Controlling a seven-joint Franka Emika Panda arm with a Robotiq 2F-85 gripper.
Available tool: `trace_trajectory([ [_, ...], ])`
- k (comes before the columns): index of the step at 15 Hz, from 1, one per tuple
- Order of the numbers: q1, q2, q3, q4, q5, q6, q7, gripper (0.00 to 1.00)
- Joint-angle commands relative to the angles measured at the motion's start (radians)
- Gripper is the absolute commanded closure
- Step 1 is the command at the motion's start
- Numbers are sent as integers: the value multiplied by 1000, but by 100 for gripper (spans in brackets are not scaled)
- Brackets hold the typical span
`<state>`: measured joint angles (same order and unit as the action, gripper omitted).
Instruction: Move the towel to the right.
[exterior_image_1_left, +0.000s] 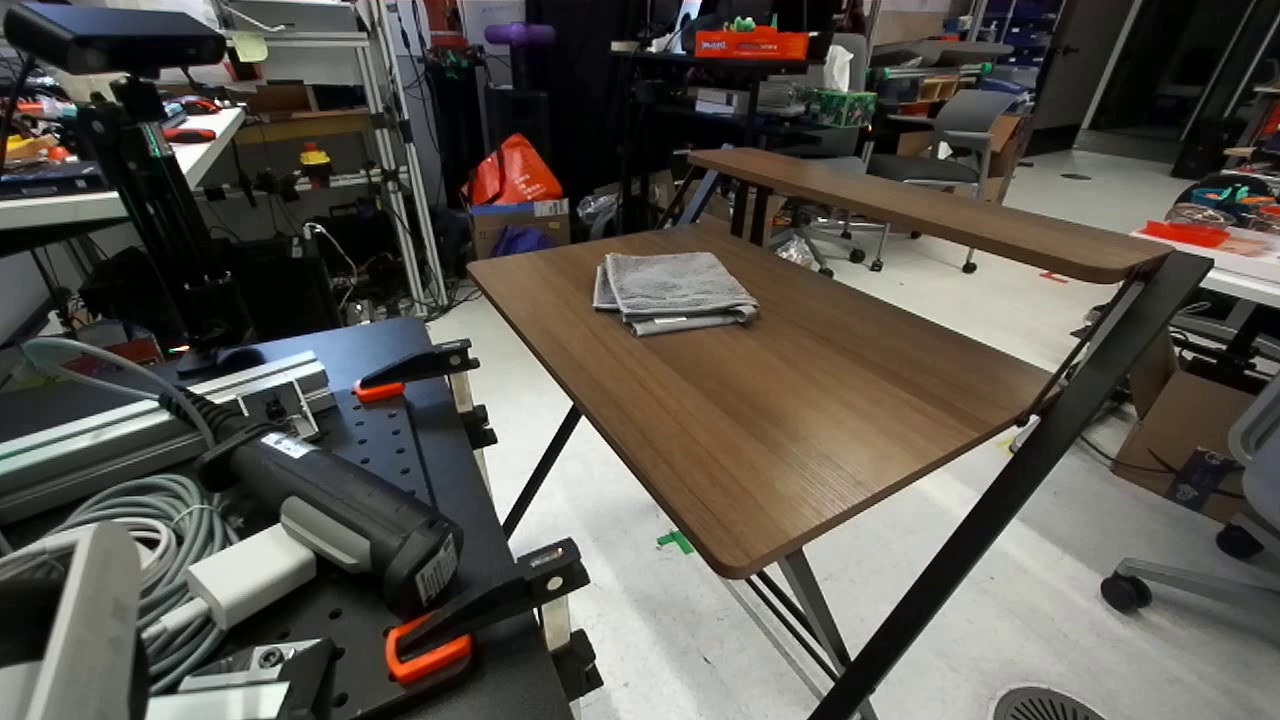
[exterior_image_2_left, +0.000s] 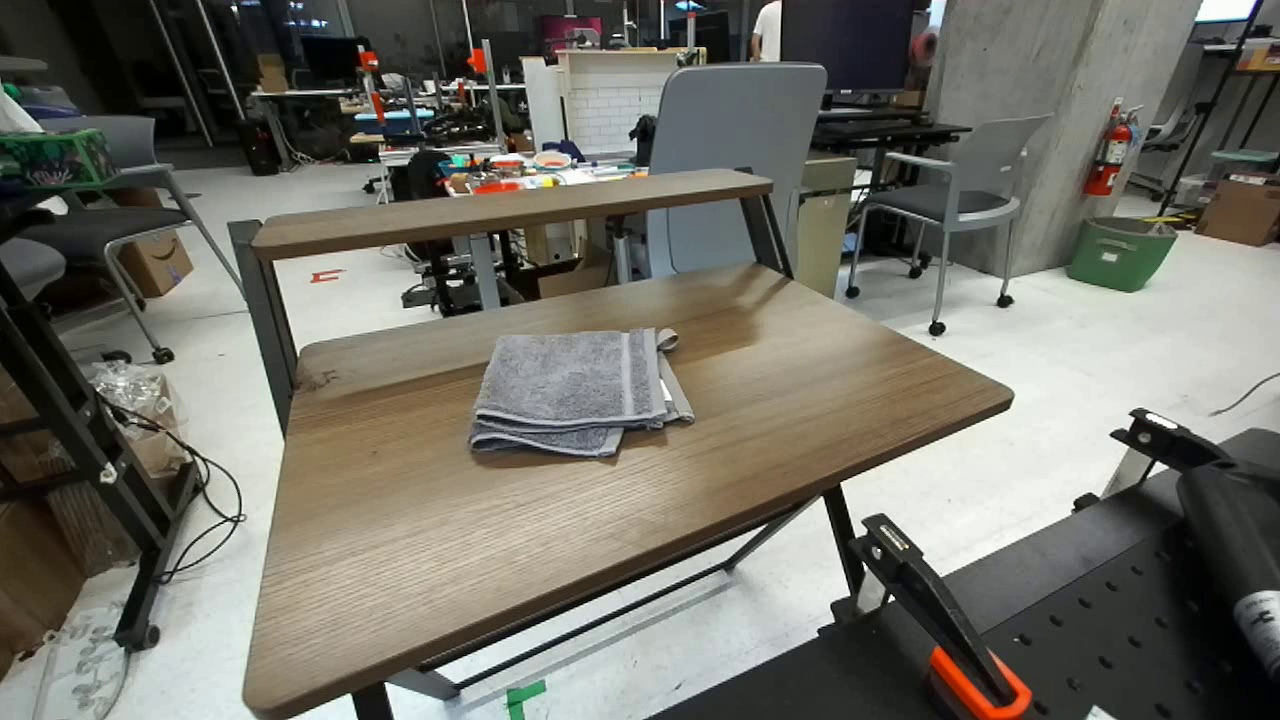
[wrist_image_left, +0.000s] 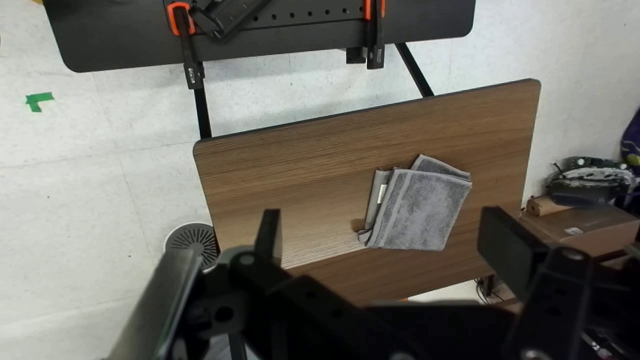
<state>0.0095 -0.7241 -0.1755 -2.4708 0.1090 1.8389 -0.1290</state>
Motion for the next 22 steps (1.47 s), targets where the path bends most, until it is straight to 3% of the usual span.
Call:
trace_trajectory([
  [1, -16, 70, 19, -5, 31, 92, 10, 0],
  [9, 64, 418, 117, 51, 127, 401, 30, 0],
  [14, 140, 685, 212, 190, 224, 542, 39, 0],
  [18, 164, 892, 294, 328, 145, 637, 146, 0],
  [22, 207, 1077, 296, 461, -9, 685, 293, 0],
])
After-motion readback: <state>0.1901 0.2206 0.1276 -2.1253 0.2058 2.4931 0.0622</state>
